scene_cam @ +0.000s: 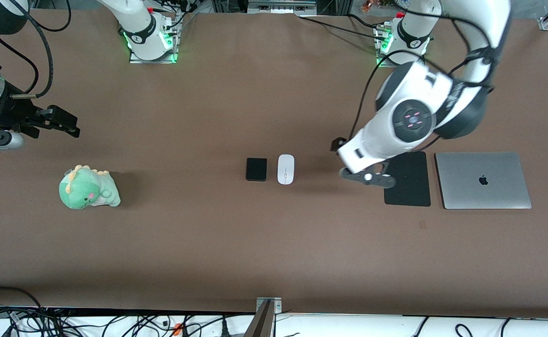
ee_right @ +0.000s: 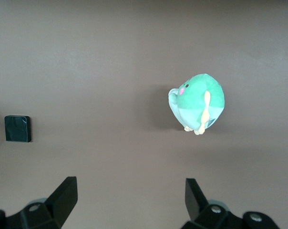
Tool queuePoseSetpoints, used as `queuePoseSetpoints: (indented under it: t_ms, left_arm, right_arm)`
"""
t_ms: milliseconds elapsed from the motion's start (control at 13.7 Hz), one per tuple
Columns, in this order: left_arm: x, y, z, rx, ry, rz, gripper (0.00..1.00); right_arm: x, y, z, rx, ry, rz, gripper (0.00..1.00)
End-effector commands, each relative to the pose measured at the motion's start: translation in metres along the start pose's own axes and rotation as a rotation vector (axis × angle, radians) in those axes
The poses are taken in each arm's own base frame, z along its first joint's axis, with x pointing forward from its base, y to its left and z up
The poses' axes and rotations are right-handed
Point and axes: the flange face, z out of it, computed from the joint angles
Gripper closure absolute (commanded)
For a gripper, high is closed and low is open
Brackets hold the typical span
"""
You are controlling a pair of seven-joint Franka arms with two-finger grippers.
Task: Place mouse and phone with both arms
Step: 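Lower the left gripper over the white mouse and close on it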
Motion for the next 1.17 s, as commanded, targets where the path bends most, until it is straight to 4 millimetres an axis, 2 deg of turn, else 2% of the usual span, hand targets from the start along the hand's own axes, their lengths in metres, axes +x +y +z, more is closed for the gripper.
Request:
queuePoseSetpoints:
  t_ms: [0,291,437,728,947,1092]
  left_arm:
    - [0.027,0.033,0.032,-0.041,0.081,0.03,0.0]
    - [0.032,0.096,0.097,-0.066,0.17,-0.014,0.0]
    - [0.032,0.121,0.139,-0.018,0.252,0.003,0.0]
    - [0.024,0.136,0.208,0.012,0.292,-0.015,0.0]
    - [0.012,0.135,0.227,0.017,0.27,-0.023,0.0]
    - [0.006,0.136,0.235,0.024,0.256,-0.02,0.0]
  right_arm:
    - [0.0,-0.002,-0.005,-0.002,0.008,0.009,0.0]
    - [0.0,-0.002,-0.005,0.0,0.008,-0.002,0.0]
    - [0.0,-0.002,-0.005,0.0,0.008,-0.003,0.0]
    - [0.002,-0.006,0.001,-0.003,-0.001,-0.011,0.0]
    - [0.002,-0.009,0.003,-0.006,-0.004,-0.015,0.0]
    - [0.002,-0.022,0.006,-0.027,-0.008,-0.04,0.0]
